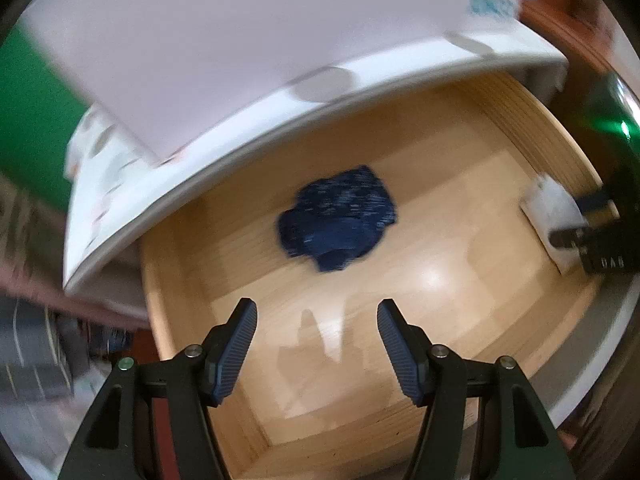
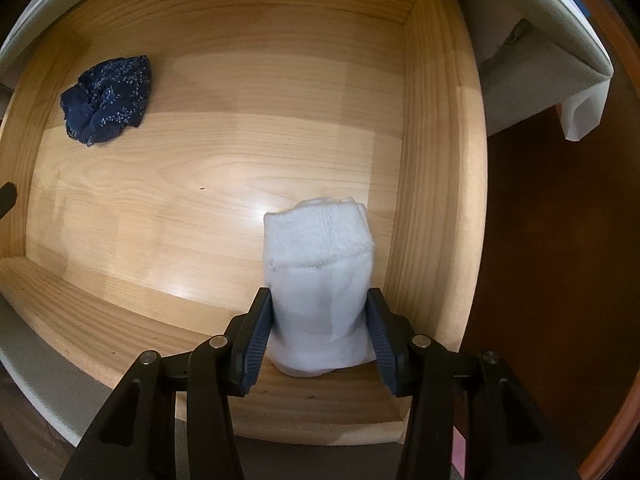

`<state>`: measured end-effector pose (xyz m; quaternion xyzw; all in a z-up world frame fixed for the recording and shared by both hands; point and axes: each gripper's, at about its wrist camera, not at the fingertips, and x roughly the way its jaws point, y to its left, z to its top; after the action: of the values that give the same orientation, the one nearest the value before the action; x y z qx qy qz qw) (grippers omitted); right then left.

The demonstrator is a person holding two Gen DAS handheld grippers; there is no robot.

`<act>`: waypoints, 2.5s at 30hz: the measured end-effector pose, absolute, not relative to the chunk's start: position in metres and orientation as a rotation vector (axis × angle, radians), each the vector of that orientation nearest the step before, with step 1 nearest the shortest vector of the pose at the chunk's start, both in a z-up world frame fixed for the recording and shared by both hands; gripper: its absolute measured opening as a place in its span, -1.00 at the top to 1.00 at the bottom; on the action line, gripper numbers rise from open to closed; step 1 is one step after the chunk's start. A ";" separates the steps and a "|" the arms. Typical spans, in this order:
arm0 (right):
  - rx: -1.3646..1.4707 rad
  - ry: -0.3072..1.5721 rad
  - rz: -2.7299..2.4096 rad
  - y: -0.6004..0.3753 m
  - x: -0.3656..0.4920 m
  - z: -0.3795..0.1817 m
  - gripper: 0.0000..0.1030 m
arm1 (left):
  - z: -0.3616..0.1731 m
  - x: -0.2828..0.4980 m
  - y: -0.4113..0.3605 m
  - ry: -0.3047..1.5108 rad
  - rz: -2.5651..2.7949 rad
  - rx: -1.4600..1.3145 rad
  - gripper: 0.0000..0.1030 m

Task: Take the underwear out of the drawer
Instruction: 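Lower the left gripper onto the navy patterned underwear and grasp it, then lift the navy underwear with the left gripper while the right gripper holds the white sock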

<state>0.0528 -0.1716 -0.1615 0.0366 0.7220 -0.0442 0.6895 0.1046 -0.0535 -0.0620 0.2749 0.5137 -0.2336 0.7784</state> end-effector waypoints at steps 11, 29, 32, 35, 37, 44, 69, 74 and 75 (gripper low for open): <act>0.103 1.612 -0.092 -0.174 0.048 -0.148 0.14 | -0.086 0.128 -0.088 1.108 -0.657 0.800 -0.25; 0.125 1.634 -0.111 -0.171 0.054 -0.144 0.10 | -0.125 0.171 -0.108 1.096 -0.777 0.828 -0.17; 0.113 1.643 -0.117 -0.171 0.057 -0.146 0.08 | -0.129 0.176 -0.106 1.069 -0.777 0.848 0.06; 0.116 1.646 -0.118 -0.169 0.060 -0.147 0.06 | -0.132 0.180 -0.105 1.057 -0.775 0.860 0.24; 0.117 1.648 -0.114 -0.169 0.062 -0.147 0.06 | -0.133 0.182 -0.105 1.054 -0.773 0.861 0.31; 0.111 1.647 -0.116 -0.168 0.064 -0.148 0.06 | -0.135 0.185 -0.102 1.089 -0.766 0.866 0.46; 0.091 1.633 -0.102 -0.161 0.059 -0.148 0.06 | -0.154 0.192 -0.091 1.543 -0.496 0.763 0.46; 0.084 1.632 -0.096 -0.158 0.060 -0.148 0.05 | -0.155 0.195 -0.081 1.639 -0.433 0.649 0.46; 0.082 1.632 -0.094 -0.157 0.060 -0.148 0.05 | -0.156 0.195 -0.076 1.658 -0.417 0.619 0.46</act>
<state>0.0603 -0.1566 -0.1476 0.0364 0.7280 -0.0420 0.6834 0.1949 -0.0764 -0.1560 0.2686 0.7193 -0.1811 0.6145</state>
